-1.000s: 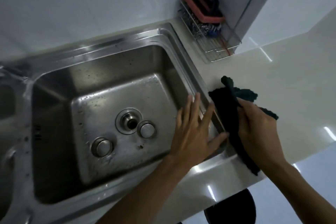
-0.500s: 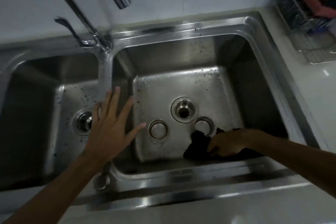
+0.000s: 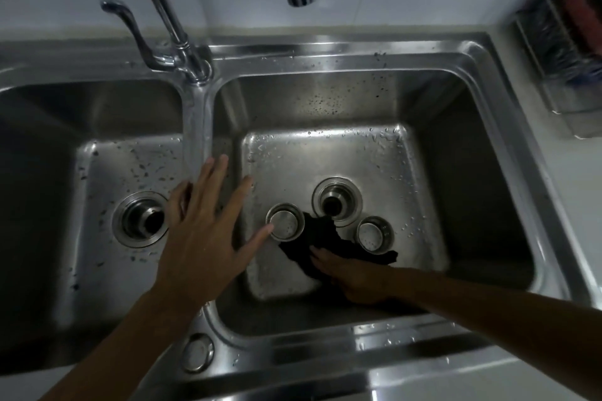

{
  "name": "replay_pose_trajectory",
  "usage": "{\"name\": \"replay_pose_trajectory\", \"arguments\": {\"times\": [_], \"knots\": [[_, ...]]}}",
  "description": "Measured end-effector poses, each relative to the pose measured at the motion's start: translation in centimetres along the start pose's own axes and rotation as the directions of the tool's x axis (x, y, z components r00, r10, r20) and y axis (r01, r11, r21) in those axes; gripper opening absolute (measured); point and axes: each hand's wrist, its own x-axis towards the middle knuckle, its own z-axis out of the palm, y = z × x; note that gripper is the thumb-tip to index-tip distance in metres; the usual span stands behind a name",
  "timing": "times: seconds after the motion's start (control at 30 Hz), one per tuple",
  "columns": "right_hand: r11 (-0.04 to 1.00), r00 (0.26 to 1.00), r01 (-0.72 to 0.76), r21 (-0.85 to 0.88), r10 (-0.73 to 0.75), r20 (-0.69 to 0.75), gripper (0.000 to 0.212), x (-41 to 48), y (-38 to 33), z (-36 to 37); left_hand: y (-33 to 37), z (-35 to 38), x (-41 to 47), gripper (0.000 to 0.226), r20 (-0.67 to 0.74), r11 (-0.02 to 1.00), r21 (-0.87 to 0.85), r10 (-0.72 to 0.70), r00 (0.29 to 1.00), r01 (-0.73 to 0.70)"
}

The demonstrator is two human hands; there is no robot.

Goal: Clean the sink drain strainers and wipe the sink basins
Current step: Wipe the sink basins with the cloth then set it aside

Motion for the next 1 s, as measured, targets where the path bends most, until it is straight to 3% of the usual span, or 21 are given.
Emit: {"name": "replay_pose_trajectory", "arguments": {"times": [0.07, 0.17, 0.27, 0.37, 0.43, 0.5, 0.6, 0.67, 0.77, 0.87, 0.93, 1.0], "knots": [[0.998, 0.998, -0.048, -0.032, 0.047, -0.044, 0.084, -0.1, 0.2, 0.1, 0.0, -0.1, 0.0, 0.076, -0.006, 1.0, -0.003, 0.004, 1.0, -0.004], [0.947, 0.965, -0.246, -0.206, 0.219, -0.143, 0.078, -0.7, 1.0, 0.2, -0.2, -0.1, 0.1, 0.076, -0.009, 1.0, -0.002, 0.001, 1.0, -0.001], [0.845, 0.874, -0.484, -0.23, 0.454, -0.172, 0.058, -1.3, 1.7, 0.5, -0.2, -0.1, 0.1, 0.077, -0.018, 1.0, 0.006, 0.004, 1.0, -0.004], [0.741, 0.762, -0.648, -0.174, 0.633, -0.138, 0.055, -1.9, 1.5, 0.7, -0.3, 0.0, 0.1, 0.077, -0.019, 1.0, 0.015, 0.008, 1.0, -0.008], [0.734, 0.759, -0.651, -0.192, 0.632, -0.157, 0.052, -2.3, 1.5, 0.1, -0.3, 0.0, 0.1, 0.077, -0.011, 1.0, 0.015, 0.003, 1.0, -0.002], [0.786, 0.819, -0.574, -0.229, 0.544, -0.181, 0.047, -2.6, 1.7, -0.9, -0.3, 0.1, 0.1, 0.077, -0.017, 1.0, 0.014, 0.004, 1.0, -0.004], [0.853, 0.904, -0.36, -0.378, 0.219, -0.367, 0.055, -2.6, 3.9, -1.6, -0.4, 0.4, 0.0, 0.075, -0.046, 1.0, 0.009, 0.006, 0.999, -0.005], [0.854, 0.846, -0.358, -0.377, 0.127, -0.517, 0.061, -1.8, 6.0, -2.2, -0.3, 0.5, 0.0, 0.075, -0.054, 1.0, 0.003, 0.006, 0.999, -0.006], [0.82, 0.718, -0.52, -0.239, 0.268, -0.642, 0.06, 1.2, 8.2, -3.6, -0.4, 0.5, 0.0, 0.076, -0.039, 1.0, -0.005, 0.002, 0.999, -0.002], [0.819, 0.571, -0.574, -0.007, 0.394, -0.72, 0.061, 6.0, 8.1, -5.1, -0.3, 0.3, 0.1, 0.078, -0.024, 1.0, -0.008, -0.025, 0.999, 0.025], [0.841, 0.54, -0.539, 0.056, 0.395, -0.743, 0.061, 8.9, 7.0, -6.4, -0.2, 0.2, 0.2, 0.081, -0.009, 0.999, 0.005, -0.039, 0.999, 0.039], [0.891, 0.58, -0.453, 0.02, 0.312, -0.752, 0.058, 10.9, 6.1, -7.6, -0.1, 0.1, 0.0, 0.083, 0.003, 0.998, 0.008, -0.054, 0.999, 0.054]]}}
